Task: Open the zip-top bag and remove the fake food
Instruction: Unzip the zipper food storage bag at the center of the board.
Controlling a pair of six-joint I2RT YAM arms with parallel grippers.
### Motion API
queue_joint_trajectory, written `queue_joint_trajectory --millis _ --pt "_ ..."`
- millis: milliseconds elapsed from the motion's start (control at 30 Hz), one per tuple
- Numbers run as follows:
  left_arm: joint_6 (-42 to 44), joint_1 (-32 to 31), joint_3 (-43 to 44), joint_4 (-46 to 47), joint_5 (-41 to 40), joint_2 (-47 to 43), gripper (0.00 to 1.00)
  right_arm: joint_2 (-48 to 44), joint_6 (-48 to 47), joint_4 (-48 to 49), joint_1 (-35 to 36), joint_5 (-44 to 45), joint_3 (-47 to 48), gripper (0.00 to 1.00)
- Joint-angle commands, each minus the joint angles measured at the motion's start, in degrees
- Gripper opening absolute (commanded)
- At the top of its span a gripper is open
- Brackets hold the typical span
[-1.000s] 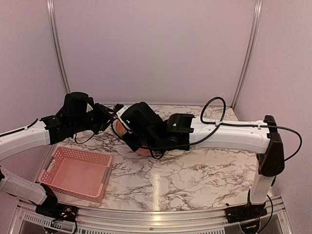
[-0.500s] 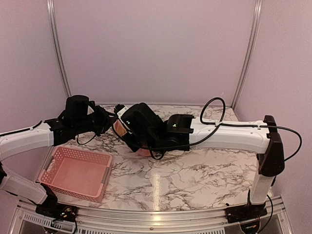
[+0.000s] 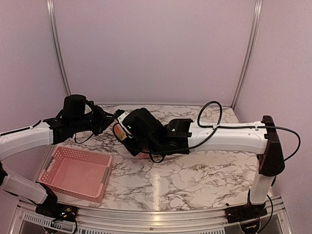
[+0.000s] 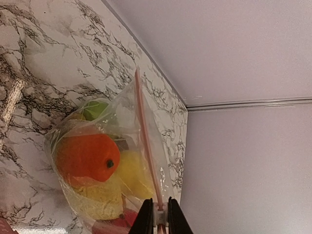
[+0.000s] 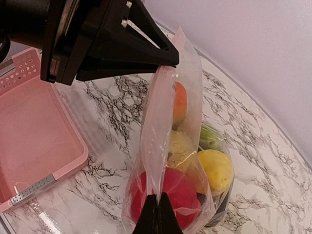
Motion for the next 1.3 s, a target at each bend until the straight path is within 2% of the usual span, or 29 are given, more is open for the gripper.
queue_joint_trajectory --millis 0,700,1267 --pt "3.03 3.00 1.26 -1.73 -1.68 1.15 0.08 -2.82 2.12 -0.77 0.36 -2.29 -1.48 0.00" --pt "9.79 9.86 6.29 -7.53 0.86 5.33 0.07 -3.65 3.43 -0.85 0.31 -3.67 -3.11 0.00" --pt "13.21 12.08 7.98 -10.26 2.34 5.64 0.07 -4.11 3.70 -0.96 0.32 -3.89 -3.37 0.00"
